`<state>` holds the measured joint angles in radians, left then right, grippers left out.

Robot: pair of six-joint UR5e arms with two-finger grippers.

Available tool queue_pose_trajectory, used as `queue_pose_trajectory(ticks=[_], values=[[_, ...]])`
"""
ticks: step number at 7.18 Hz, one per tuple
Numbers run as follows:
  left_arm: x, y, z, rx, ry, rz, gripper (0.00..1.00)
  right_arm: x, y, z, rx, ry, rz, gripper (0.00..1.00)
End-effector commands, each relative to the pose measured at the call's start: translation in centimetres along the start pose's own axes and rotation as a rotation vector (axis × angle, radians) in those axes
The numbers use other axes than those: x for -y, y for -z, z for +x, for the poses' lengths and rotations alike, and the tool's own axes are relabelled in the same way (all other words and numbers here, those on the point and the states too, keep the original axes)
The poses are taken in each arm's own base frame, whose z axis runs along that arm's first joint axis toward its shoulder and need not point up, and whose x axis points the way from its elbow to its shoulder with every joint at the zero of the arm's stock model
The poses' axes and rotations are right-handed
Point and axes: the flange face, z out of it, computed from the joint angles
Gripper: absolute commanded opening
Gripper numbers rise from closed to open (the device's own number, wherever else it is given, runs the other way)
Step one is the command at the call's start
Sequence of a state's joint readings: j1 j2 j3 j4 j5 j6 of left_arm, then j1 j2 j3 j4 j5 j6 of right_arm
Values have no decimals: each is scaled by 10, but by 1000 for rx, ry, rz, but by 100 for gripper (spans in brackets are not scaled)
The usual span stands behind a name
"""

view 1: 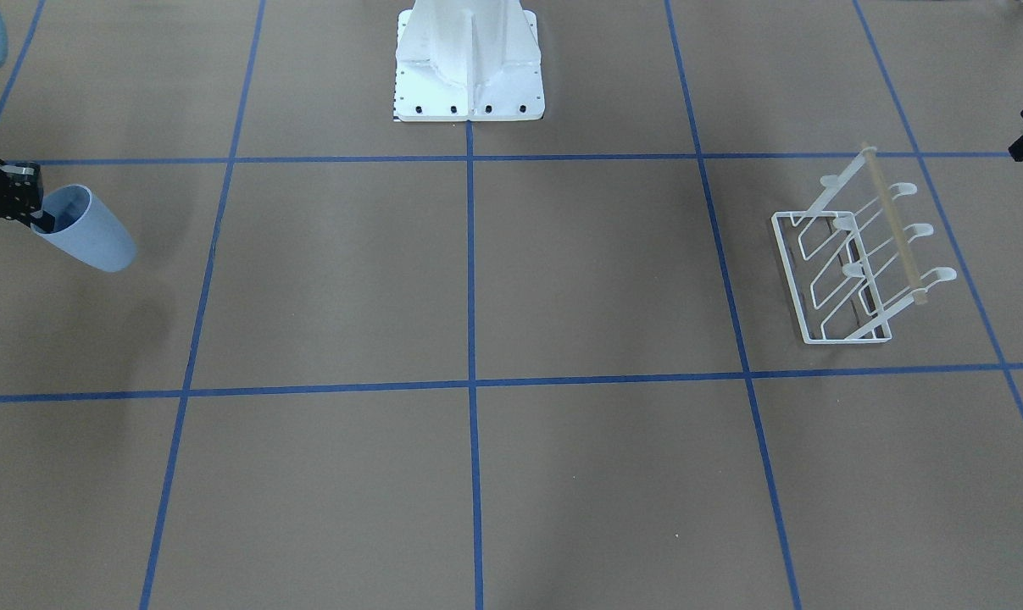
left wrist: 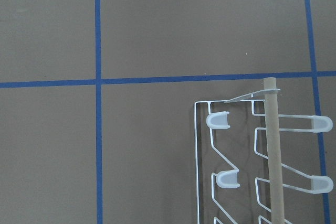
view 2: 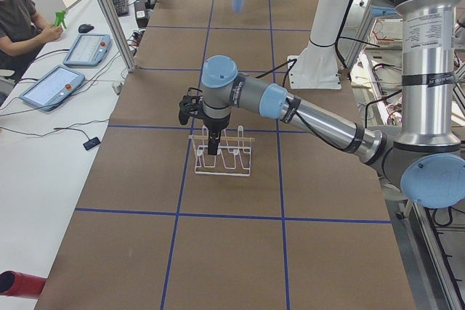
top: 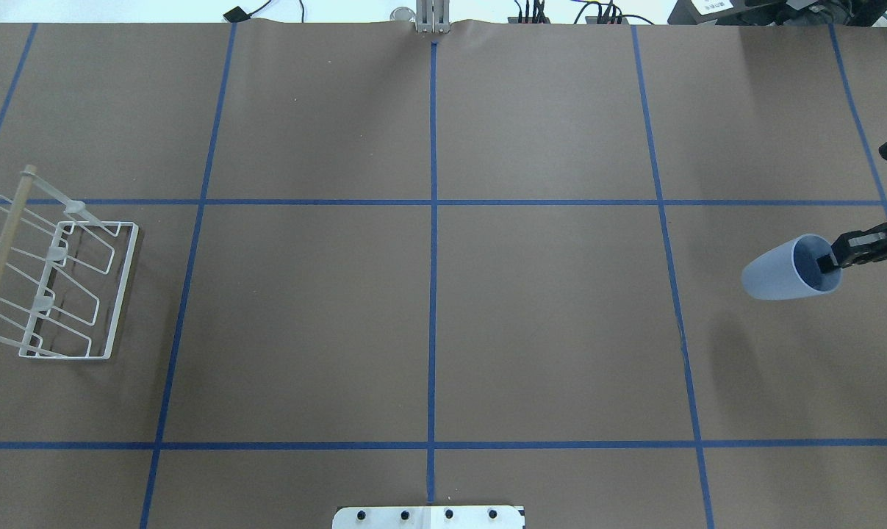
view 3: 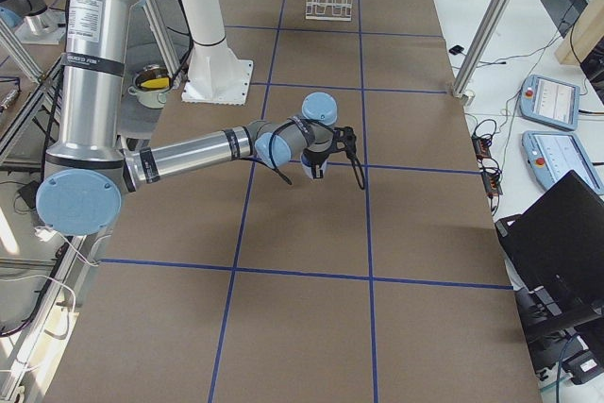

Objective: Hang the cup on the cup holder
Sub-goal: 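Lift the cup and carry it toward the table center while the left arm approaches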

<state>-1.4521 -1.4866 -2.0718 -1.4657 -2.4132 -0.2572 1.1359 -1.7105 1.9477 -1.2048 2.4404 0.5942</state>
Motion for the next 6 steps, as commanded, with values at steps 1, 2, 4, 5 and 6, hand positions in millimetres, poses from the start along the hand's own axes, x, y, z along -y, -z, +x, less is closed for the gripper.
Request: queue_pose_trajectory(ticks=[1, 2, 4, 5, 6], values=[[27, 2, 52, -156, 48, -37, 98, 12, 34, -27, 163, -89, 21, 0], [41, -3, 87, -189, 66, -59, 98, 21, 42, -49, 237, -129, 24, 0], [65, -5, 162, -254, 122, -44, 98, 29, 62, -86, 336, -216, 38, 0], [67, -7, 181, -299, 157, -25, 98, 36, 69, -102, 365, -261, 37, 0], [71, -16, 204, -366, 179, -10, 98, 42, 79, -123, 401, -320, -4, 0]])
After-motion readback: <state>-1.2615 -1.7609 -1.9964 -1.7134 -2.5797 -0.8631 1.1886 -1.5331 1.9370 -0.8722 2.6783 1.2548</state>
